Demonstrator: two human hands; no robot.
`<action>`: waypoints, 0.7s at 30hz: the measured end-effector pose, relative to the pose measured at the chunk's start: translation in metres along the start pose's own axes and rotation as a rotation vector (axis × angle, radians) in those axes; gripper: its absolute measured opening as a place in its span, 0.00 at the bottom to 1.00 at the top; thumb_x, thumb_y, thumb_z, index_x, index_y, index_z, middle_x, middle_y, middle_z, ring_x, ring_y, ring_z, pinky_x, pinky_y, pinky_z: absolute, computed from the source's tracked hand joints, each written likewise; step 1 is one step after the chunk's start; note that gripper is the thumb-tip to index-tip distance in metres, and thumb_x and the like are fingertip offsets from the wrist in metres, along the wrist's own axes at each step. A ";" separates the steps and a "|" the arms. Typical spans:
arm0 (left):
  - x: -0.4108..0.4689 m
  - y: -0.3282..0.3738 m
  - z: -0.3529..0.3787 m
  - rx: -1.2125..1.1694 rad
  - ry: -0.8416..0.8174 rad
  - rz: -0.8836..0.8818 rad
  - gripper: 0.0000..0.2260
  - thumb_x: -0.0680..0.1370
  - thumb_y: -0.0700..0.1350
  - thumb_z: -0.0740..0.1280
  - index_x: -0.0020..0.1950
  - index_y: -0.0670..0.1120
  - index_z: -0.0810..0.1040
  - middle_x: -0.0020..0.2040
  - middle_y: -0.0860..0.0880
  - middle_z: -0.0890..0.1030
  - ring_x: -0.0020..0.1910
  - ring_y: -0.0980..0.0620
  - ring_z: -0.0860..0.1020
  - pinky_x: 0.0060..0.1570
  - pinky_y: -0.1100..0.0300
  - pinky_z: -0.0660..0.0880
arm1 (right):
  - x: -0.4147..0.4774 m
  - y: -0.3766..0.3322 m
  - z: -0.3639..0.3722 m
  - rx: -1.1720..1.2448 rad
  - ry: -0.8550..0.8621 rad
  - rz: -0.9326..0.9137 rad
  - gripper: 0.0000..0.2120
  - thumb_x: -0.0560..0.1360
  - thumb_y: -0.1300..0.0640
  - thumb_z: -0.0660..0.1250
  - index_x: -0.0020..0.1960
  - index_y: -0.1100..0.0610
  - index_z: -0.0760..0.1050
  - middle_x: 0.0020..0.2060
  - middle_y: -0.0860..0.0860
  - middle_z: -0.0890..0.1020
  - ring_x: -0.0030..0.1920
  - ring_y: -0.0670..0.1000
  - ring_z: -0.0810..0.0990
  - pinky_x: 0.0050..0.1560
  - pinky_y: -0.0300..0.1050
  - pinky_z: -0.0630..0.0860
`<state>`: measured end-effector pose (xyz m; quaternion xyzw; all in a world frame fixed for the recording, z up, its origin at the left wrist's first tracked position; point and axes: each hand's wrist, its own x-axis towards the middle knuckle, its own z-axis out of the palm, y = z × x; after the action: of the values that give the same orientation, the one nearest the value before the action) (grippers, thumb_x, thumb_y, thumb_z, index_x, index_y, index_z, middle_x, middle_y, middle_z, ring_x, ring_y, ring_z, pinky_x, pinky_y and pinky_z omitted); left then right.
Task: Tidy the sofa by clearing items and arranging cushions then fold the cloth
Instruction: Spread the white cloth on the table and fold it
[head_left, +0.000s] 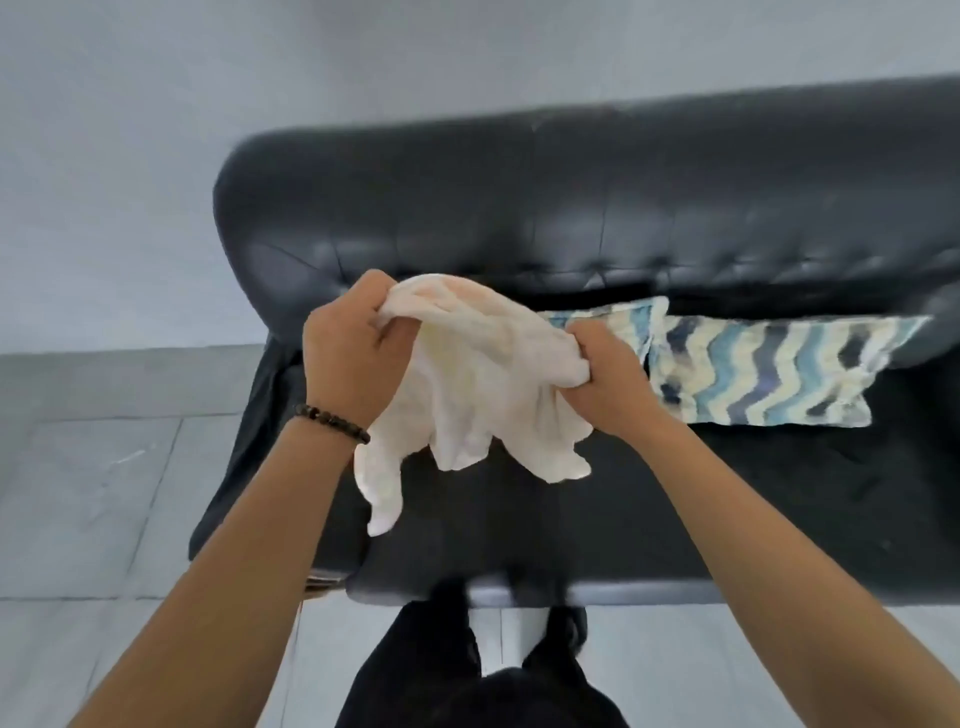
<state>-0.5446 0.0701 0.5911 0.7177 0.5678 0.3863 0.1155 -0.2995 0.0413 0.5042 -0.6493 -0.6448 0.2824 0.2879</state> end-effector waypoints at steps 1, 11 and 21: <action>0.005 0.015 -0.006 -0.023 0.009 0.043 0.10 0.76 0.43 0.64 0.35 0.45 0.68 0.27 0.52 0.69 0.26 0.54 0.66 0.27 0.59 0.64 | -0.005 -0.006 -0.020 0.001 0.049 0.002 0.12 0.72 0.60 0.68 0.54 0.51 0.73 0.48 0.48 0.77 0.48 0.51 0.75 0.44 0.45 0.68; 0.018 0.113 0.008 -0.183 -0.250 0.314 0.11 0.76 0.49 0.68 0.38 0.44 0.76 0.29 0.51 0.75 0.28 0.53 0.71 0.30 0.57 0.70 | -0.148 -0.044 -0.173 0.039 0.545 0.225 0.08 0.76 0.58 0.69 0.53 0.49 0.82 0.45 0.42 0.83 0.45 0.42 0.81 0.36 0.29 0.73; -0.125 0.183 0.089 -0.186 -0.975 0.813 0.18 0.78 0.59 0.63 0.33 0.51 0.67 0.29 0.53 0.72 0.32 0.50 0.74 0.31 0.55 0.65 | -0.441 -0.069 -0.179 -0.386 0.908 0.913 0.17 0.76 0.61 0.61 0.60 0.47 0.78 0.51 0.52 0.81 0.52 0.57 0.78 0.53 0.52 0.77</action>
<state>-0.3577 -0.0784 0.5890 0.9559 0.0964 0.0762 0.2666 -0.2182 -0.4012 0.6738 -0.9511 -0.1591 -0.0458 0.2609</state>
